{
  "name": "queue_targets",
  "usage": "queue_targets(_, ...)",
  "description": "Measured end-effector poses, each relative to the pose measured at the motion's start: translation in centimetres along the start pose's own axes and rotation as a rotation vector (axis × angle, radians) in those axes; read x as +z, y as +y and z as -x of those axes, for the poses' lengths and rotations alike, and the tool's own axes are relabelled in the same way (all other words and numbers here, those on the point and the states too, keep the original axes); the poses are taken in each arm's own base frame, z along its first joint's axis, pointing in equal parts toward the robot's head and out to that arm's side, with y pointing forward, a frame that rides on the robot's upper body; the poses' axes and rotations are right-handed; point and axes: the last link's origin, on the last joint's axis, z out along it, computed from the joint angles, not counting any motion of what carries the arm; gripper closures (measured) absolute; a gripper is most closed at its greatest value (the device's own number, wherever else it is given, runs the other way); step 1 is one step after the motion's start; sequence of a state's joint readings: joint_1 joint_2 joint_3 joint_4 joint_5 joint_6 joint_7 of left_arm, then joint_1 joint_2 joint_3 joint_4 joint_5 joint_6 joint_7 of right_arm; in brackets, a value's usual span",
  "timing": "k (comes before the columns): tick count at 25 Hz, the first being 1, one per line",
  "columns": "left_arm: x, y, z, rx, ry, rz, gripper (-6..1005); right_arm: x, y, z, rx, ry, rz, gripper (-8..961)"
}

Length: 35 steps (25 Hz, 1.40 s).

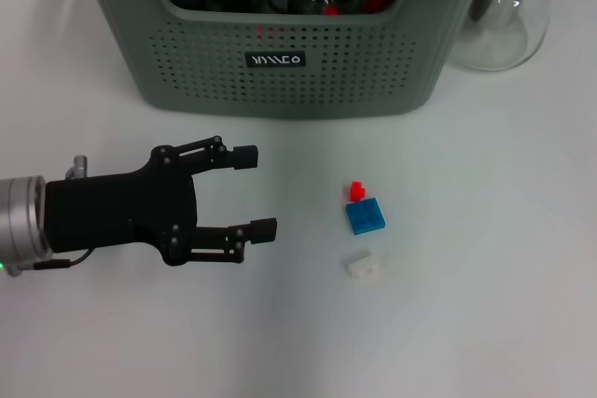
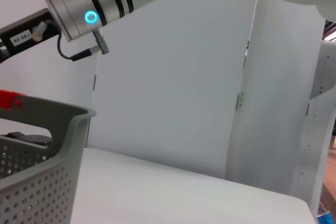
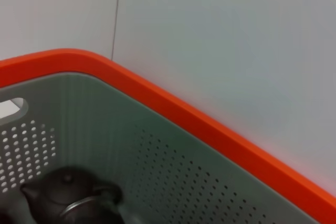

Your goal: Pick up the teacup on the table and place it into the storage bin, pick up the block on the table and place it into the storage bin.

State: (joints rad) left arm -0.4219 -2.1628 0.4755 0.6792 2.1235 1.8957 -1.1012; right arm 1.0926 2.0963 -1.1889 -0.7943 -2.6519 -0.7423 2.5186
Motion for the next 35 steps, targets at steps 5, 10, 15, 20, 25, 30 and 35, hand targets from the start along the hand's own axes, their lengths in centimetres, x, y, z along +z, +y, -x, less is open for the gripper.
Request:
queue_targets(5,0.2,0.1,0.1,-0.006,0.005,0.007,125,-0.2,-0.1,0.4,0.011,-0.023,0.003,294)
queue_targets(10,0.4,0.2,0.0,-0.003,-0.003,0.027,125,-1.7,0.3,1.2,0.028,-0.072,0.101,276)
queue_targets(15,0.3,0.2,0.0,-0.001,-0.007,0.032,125,-5.1,0.0,1.2,0.067,-0.169,0.247,256)
queue_targets(20,0.2,0.2,-0.1,0.002,-0.009,0.037,124,-8.7,-0.6,-0.4,0.09,-0.244,0.393,235)
queue_targets(25,0.0,0.1,-0.2,0.01,-0.014,0.036,124,-12.1,-0.6,-3.5,0.064,-0.29,0.547,122)
queue_targets(30,-0.1,0.0,-0.3,0.013,-0.017,0.037,124,-14.0,0.0,-7.1,0.025,-0.287,0.684,11)
queue_targets(35,-0.3,0.1,0.1,0.006,-0.046,0.043,125,-14.5,0.7,-10.9,-0.019,-0.221,0.772,21)
